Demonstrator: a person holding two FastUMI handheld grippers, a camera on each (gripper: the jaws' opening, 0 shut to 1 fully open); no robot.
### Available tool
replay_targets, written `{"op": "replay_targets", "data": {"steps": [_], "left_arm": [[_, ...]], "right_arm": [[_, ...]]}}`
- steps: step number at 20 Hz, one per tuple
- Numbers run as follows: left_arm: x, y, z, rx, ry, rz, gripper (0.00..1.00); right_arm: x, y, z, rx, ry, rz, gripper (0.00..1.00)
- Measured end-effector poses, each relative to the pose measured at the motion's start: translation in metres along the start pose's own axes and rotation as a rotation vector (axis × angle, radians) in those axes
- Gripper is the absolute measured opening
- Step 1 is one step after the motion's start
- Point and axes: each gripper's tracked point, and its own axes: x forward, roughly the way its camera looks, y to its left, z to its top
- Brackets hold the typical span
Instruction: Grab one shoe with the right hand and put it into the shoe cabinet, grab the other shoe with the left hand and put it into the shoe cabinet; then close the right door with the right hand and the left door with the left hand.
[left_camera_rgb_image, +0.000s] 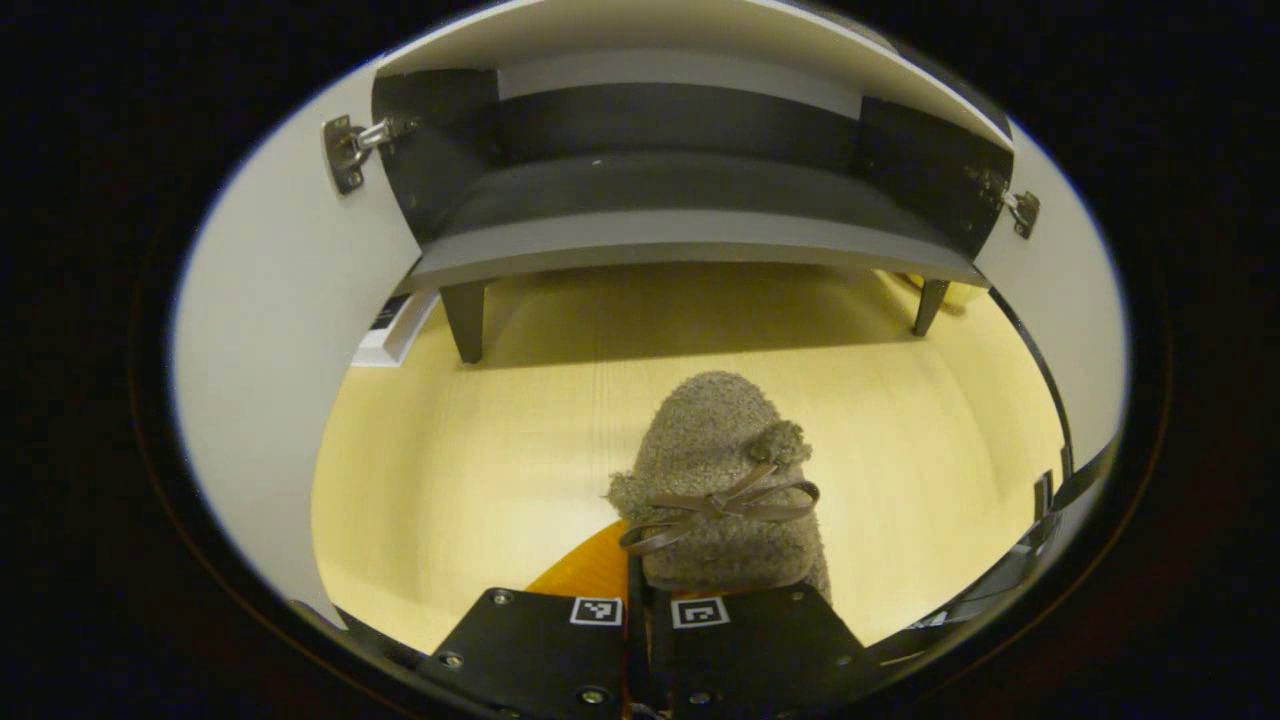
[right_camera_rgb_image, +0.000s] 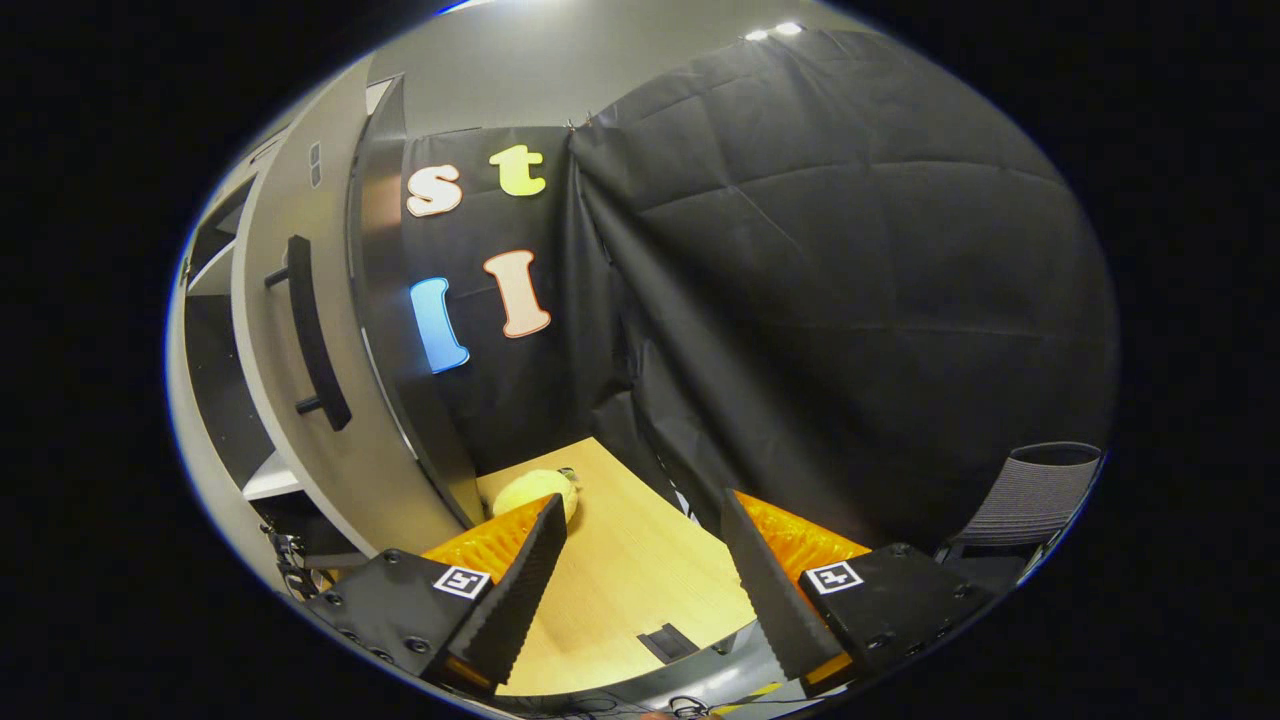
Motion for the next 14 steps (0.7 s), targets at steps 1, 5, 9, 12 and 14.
{"op": "replay_targets", "data": {"steps": [1, 5, 9, 12, 14], "left_arm": [[-0.007, 0.004, 0.006, -0.010, -0.004, -0.004, 0.03], [-0.031, 0.030, 0.026, -0.041, -0.036, 0.001, 0.03], [-0.051, 0.036, 0.028, -0.062, -0.088, 0.020, 0.03], [-0.056, 0.033, 0.022, -0.052, -0.157, 0.042, 0.03], [-0.064, 0.036, 0.025, -0.052, -0.202, 0.058, 0.03]], "right_arm": [[0.009, -0.002, 0.000, 0.010, 0.008, 0.011, 0.99], [0.043, -0.005, 0.003, 0.034, 0.027, 0.064, 0.99], [0.076, -0.001, 0.012, -0.004, 0.033, 0.133, 0.99], [0.098, 0.003, 0.019, -0.031, 0.028, 0.191, 0.99], [0.112, 0.005, 0.024, -0.035, 0.007, 0.228, 0.99]]}}
